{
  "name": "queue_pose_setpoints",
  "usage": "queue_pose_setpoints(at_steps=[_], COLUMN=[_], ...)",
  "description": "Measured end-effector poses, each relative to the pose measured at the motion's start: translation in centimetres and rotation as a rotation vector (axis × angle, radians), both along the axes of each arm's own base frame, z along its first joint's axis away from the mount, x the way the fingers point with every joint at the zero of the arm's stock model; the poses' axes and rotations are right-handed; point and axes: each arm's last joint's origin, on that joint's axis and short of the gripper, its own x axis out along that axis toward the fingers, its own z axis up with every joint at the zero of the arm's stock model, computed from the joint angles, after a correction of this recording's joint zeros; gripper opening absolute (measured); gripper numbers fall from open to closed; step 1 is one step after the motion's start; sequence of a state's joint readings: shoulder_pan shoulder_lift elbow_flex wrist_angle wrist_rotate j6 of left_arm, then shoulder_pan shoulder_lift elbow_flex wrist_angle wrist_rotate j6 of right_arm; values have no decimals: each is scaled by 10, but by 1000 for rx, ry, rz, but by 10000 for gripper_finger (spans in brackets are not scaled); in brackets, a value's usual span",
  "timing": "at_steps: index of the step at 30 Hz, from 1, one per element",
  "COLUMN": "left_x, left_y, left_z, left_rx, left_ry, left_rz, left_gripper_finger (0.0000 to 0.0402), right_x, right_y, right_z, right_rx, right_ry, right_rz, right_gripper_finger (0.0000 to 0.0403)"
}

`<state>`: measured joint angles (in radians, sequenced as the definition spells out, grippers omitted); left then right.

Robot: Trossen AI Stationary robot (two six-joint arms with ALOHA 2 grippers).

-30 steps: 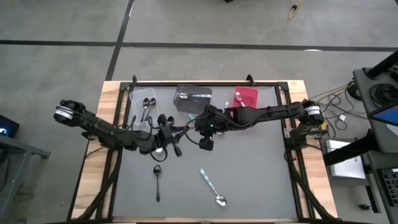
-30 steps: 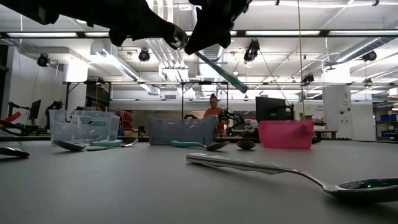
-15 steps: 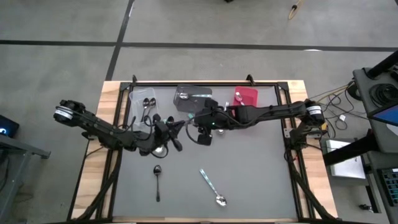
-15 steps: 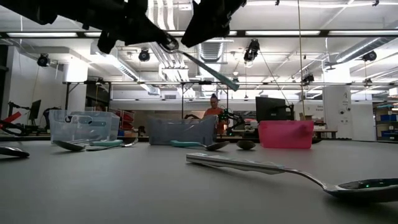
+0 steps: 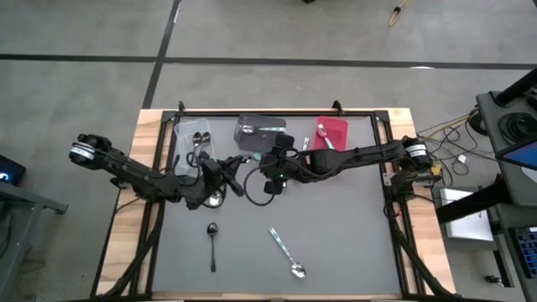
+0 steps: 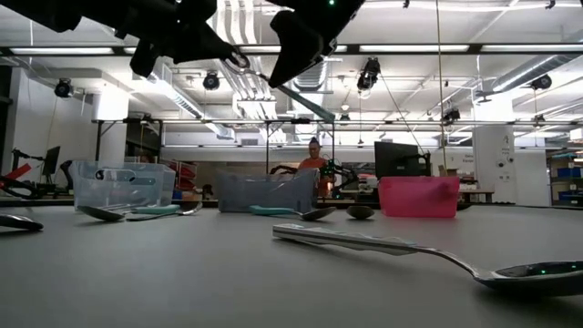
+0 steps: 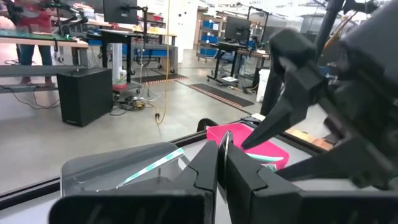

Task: Sort silverware by color (type)
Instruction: Put the middle blue patterned spoon into the black bin

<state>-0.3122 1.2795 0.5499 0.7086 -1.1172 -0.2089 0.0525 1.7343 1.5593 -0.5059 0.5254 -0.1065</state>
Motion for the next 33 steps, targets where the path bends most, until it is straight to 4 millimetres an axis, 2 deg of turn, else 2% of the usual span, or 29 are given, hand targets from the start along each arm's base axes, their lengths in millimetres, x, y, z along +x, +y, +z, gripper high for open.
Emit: queue_pose_setpoints(at_steps=[8,18,26,33], left_x=[-3,-3,-3,-11], left_y=[1,1,1,3], left_z=[3,5,6,15], left_rx=[-3,-8,33,106], left_ry=[-9,-21,21,79], left_rz=[1,2,1,-3], left_gripper_finger=[0,0,7,71], right_x=[1,1,1,1], right_y=[0,1,0,-14], right_z=[-1,-1,1,14], right_rx=[-27,-45,-21,36], right_ry=[-7,7,11,13], right_rz=[-12,3,27,22], right_gripper_finger=[116,22,17,15])
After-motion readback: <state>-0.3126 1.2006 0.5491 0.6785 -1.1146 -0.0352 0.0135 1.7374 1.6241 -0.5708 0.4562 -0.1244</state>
